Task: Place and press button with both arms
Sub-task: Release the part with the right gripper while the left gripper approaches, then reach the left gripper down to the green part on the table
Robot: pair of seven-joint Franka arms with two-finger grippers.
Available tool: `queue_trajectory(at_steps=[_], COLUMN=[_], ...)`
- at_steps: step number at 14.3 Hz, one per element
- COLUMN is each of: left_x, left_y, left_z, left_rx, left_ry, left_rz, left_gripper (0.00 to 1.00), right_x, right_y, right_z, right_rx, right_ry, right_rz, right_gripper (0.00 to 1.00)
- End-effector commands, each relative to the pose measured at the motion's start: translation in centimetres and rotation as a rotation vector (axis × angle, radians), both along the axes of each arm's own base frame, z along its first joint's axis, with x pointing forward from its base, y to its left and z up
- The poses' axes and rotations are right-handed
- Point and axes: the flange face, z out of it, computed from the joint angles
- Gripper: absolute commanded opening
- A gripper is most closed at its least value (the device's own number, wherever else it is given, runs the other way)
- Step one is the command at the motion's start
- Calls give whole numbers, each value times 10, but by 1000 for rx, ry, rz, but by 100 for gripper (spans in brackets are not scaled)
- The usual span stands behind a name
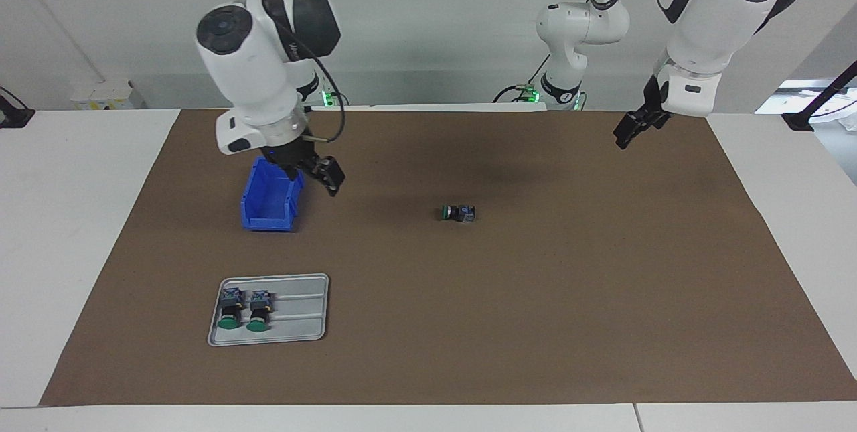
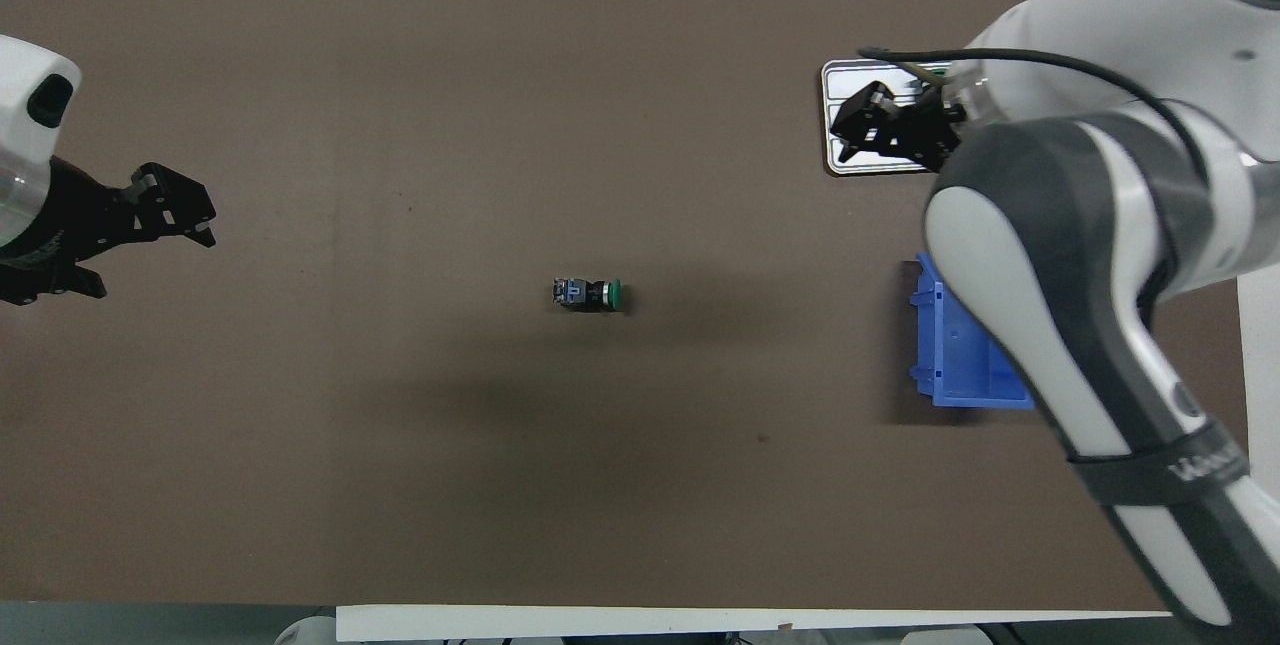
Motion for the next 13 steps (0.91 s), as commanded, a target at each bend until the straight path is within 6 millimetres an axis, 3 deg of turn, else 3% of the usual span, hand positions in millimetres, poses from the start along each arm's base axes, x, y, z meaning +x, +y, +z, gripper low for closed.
queue_trajectory(at_steps=[1,4,6,8,10,12,13], left_x=[-9,-9,-7,-12,-2,-7,-6], left_y=[-30,-76,-109,-145,-163,-196,-205], left_z=[-16,-38,-58,-82,-98,-130,-135], left_rx=[-1,12,14,30,-5,25,9], left_ry=[-26,-31,-38,-19,-29,-3,-22], left_rz=[193,364,478,554,689,698,751], left_gripper=[100,100,100,100,99,99,99], right_x=[-23,-46,-49,-47,-46,-49,-51], right_y=[-46,-106,-127,-122,-113,-127,-132], right_z=[30,52,60,60,61,60,55], right_rx=[17,-43,-84,-80,-85,-90,-88], right_ry=[-1,26,13,13,12,17,25], right_rz=[167,318,397,415,431,408,400], right_gripper=[99,99,99,99,99,99,99])
